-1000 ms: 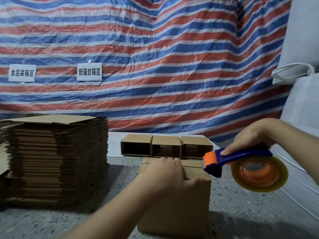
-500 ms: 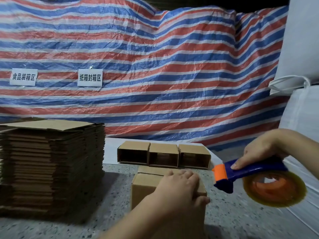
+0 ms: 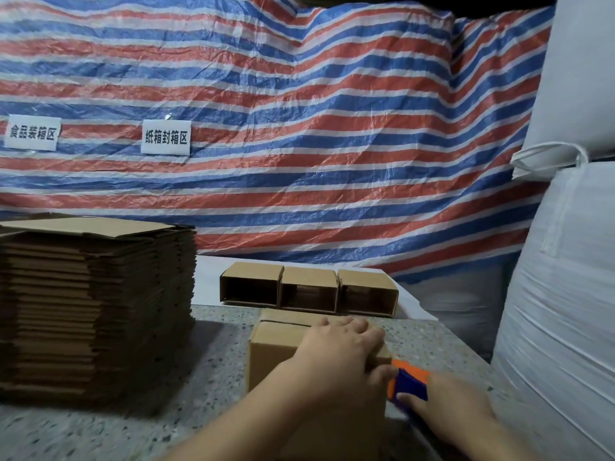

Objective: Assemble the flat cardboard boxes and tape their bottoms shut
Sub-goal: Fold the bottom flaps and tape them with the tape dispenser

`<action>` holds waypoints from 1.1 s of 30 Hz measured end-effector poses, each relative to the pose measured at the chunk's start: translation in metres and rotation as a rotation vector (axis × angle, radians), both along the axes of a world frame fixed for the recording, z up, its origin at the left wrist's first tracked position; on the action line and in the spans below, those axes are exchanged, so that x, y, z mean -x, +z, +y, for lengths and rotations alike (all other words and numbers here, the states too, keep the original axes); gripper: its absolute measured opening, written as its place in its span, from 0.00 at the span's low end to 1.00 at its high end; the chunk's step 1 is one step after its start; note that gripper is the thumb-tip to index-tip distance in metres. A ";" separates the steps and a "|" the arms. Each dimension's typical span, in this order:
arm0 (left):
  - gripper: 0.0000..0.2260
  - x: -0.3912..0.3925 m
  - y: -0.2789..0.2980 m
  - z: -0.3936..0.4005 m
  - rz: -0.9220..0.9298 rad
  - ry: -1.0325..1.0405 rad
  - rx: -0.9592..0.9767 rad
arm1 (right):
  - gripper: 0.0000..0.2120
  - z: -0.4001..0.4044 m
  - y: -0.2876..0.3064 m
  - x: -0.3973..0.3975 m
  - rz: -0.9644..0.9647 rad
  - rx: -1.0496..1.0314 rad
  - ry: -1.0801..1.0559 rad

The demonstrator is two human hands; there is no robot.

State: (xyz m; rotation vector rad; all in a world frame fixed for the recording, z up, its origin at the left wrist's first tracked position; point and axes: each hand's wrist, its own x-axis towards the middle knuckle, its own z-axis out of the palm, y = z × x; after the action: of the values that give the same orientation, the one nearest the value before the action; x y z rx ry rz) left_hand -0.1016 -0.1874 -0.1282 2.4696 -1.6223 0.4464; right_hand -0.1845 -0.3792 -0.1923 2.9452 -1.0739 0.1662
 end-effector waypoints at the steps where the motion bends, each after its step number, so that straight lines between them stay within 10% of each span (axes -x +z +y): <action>1: 0.27 0.000 -0.001 0.000 -0.006 0.004 0.001 | 0.27 0.001 -0.006 0.002 -0.002 0.001 -0.025; 7: 0.27 0.004 -0.001 0.000 -0.013 -0.003 0.023 | 0.42 0.010 0.017 0.007 -0.225 -0.045 -0.087; 12: 0.25 0.004 0.000 0.000 -0.062 0.001 0.023 | 0.32 0.038 0.054 0.002 -0.561 -1.001 -0.004; 15: 0.25 0.004 -0.002 0.000 -0.058 0.001 0.033 | 0.20 0.050 0.047 -0.006 -0.643 -1.152 -0.024; 28: 0.30 0.009 0.002 0.003 0.140 -0.009 0.098 | 0.17 0.079 0.010 -0.011 -1.090 -1.142 0.269; 33: 0.28 0.010 0.003 0.003 0.205 0.024 0.097 | 0.26 0.081 -0.007 -0.009 -0.861 -1.124 0.371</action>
State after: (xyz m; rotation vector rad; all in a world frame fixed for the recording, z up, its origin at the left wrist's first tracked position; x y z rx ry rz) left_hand -0.1112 -0.1840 -0.1249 2.3777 -1.4571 0.2583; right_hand -0.1756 -0.2982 -0.1990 4.2262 -0.7091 1.3369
